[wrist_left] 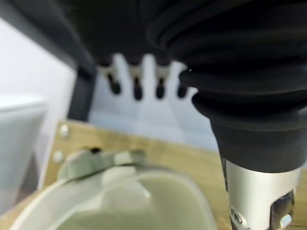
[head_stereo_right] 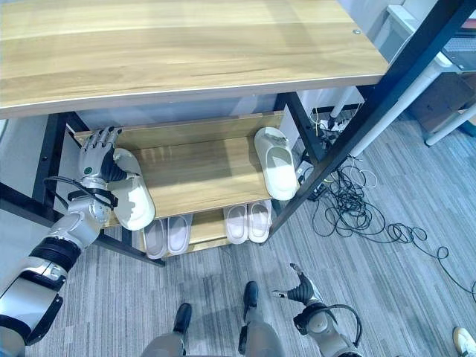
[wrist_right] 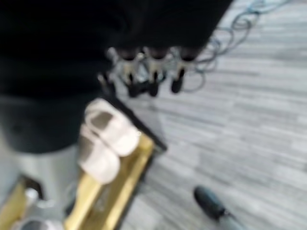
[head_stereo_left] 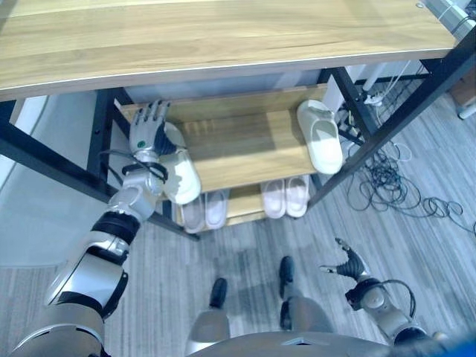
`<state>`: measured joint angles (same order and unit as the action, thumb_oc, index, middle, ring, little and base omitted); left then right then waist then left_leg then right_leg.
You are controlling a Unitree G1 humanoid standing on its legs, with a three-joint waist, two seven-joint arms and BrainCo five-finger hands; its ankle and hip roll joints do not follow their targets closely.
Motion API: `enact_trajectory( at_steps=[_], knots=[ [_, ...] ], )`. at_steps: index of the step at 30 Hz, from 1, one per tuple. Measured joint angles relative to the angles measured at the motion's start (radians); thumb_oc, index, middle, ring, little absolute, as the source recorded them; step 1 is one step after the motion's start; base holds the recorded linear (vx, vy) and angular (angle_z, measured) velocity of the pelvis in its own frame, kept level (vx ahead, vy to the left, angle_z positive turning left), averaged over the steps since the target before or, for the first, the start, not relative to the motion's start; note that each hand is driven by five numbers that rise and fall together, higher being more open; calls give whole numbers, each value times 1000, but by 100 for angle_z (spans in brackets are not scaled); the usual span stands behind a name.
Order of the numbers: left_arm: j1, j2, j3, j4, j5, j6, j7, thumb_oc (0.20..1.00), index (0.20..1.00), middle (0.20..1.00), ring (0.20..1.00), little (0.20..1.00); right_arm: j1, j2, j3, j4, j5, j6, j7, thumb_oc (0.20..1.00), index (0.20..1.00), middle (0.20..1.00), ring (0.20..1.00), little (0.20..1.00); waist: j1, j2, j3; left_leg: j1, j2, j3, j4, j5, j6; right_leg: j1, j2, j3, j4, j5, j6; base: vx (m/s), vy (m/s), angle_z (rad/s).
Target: Arrange the slippers neatly on the shoe rack.
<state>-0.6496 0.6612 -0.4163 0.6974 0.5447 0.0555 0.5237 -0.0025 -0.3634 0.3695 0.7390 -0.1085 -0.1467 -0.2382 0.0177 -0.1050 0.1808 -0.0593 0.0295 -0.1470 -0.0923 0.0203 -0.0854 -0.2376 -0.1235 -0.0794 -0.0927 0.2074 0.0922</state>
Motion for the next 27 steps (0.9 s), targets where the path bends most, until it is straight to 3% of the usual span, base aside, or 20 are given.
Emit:
enact_trajectory(
  at_steps=[13,20,21,22,27],
  knots=[
    [27,2,-14,15,21,-2,-2,1000,1000,1000,1000,1000,7,0,-3,1,2,0,-1,1000,1000,1000,1000,1000,2,-6,-3,-2,2,-7,0,0,0,2,0,-9,0,-2,1,9,4,0],
    [41,-7,-15,74,20,-4,-2,1000,1000,1000,1000,1000,11,0,8,-1,0,0,0,1000,1000,1000,1000,1000,-4,-42,-31,-15,-1,-19,9,0,0,-2,-3,-18,0,-2,0,-2,6,5],
    [39,-11,-15,85,19,-5,-2,504,504,504,504,504,16,0,16,-1,-1,0,0,1000,1000,1000,1000,1000,-5,-43,-37,-15,-1,-19,9,0,0,-2,-3,-18,0,-2,0,0,0,0],
    [35,-22,-15,108,15,-11,-1,200,200,200,200,200,20,0,21,-1,-2,0,0,1000,1000,1000,1000,1000,-6,-43,-42,-15,-1,-18,9,0,-1,-2,-4,-18,0,-2,0,0,0,0],
    [-15,-67,-13,182,-25,-20,42,200,200,200,200,200,45,0,37,-2,-3,0,0,1000,1000,1000,1000,1000,-17,-48,-64,-31,-12,-17,14,1,0,-17,-14,-14,0,0,3,0,0,0]
  ],
)
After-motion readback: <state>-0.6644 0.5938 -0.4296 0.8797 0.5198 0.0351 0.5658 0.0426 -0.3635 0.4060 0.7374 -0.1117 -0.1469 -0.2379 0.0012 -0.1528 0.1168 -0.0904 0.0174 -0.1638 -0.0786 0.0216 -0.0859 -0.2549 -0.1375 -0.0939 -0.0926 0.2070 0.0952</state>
